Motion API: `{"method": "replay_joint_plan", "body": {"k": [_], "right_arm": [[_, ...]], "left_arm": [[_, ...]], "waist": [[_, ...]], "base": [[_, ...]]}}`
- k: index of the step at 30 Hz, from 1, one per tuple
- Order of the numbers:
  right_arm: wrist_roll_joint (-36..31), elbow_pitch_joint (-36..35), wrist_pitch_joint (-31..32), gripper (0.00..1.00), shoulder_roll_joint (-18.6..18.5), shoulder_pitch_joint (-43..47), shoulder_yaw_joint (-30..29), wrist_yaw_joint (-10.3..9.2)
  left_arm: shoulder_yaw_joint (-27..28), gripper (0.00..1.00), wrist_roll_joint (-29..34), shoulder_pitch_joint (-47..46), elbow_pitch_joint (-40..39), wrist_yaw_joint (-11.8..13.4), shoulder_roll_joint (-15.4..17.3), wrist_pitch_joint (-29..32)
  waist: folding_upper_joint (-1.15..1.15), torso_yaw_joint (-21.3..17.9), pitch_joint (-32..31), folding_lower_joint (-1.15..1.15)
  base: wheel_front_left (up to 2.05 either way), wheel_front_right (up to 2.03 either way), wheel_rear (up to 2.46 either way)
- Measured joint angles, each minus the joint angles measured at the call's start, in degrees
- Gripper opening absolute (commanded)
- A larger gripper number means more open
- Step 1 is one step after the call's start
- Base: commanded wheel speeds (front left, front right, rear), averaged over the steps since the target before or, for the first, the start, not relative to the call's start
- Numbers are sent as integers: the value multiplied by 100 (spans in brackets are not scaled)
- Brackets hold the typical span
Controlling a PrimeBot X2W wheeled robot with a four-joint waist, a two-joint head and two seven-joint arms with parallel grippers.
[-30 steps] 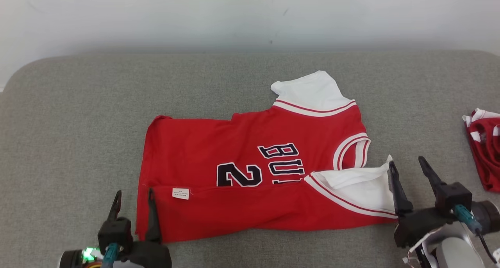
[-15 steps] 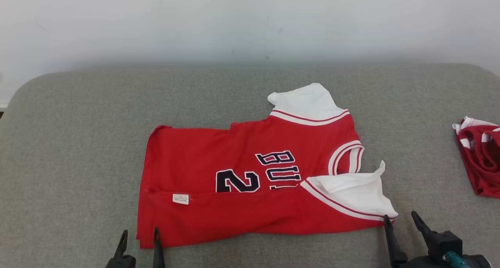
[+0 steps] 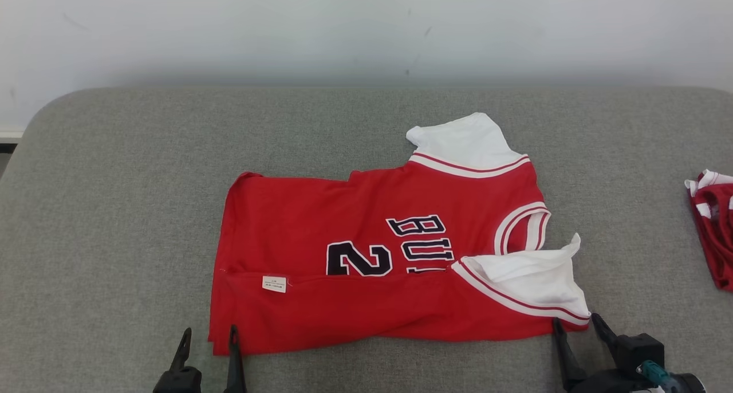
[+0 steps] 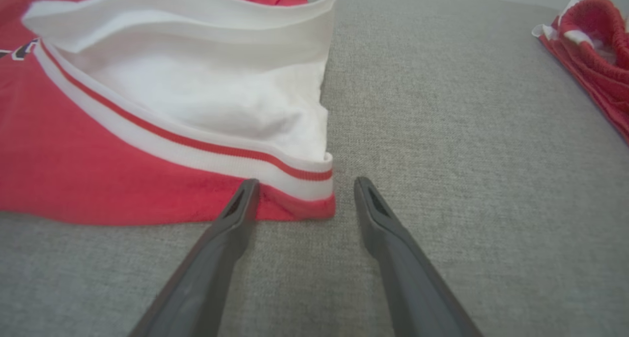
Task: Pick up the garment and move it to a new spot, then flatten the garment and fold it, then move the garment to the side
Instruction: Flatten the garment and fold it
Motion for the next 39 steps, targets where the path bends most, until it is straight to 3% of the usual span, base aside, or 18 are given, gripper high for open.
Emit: {"method": "replay_joint_plan", "body": {"k": [2,3,4,5,8,9,10,31,33,35,39], "right_arm": [[67,97,-3,96,-8,-63,21,0],[97,114,-3,87,-15,-88,34,0],[122,118,-4,75,-29,-102,49,0],[144,120,-8,55,-36,-120,74,0],[219,103,-9,27,-66,-194,162,0],[238,90,-9,4,-84,-207,190,0],[266,64,-9,0,-94,-211,224,0],[536,-339,1,0,-382,-222,577,0],[546,-371,1,0,-403,-231,590,0],[571,-402,1,0,-416,-232,598,0],[580,-434,2,0,-417,-232,601,0]], "left_arm": [[2,100,0,-2,0,-16,0,0],[9,100,1,-5,0,-18,0,0],[12,100,1,-14,0,-23,-1,0],[16,100,1,-23,0,-24,-1,0],[20,100,1,-63,3,-65,0,0],[20,100,1,-79,8,-66,-1,0],[20,100,0,-99,12,-67,-1,0],[67,100,-511,-342,679,-126,0,0],[59,57,-592,-409,823,-156,-3,0],[42,0,-688,-459,960,-170,-2,-2],[4,0,-764,-540,1090,-225,-11,-7]], "waist": [[0,11,29,0],[0,16,44,0],[0,20,62,0],[0,23,80,0],[0,28,139,0],[0,29,156,0],[0,29,171,0],[0,-197,375,1],[0,-221,404,1],[0,-239,424,1],[0,-255,429,1]], "base": [[0,0,0],[0,0,0],[0,0,0],[0,0,0],[0,0,0],[0,0,0],[0,0,0],[0,0,0],[0,0,0],[0,0,0],[0,0,0]]}}
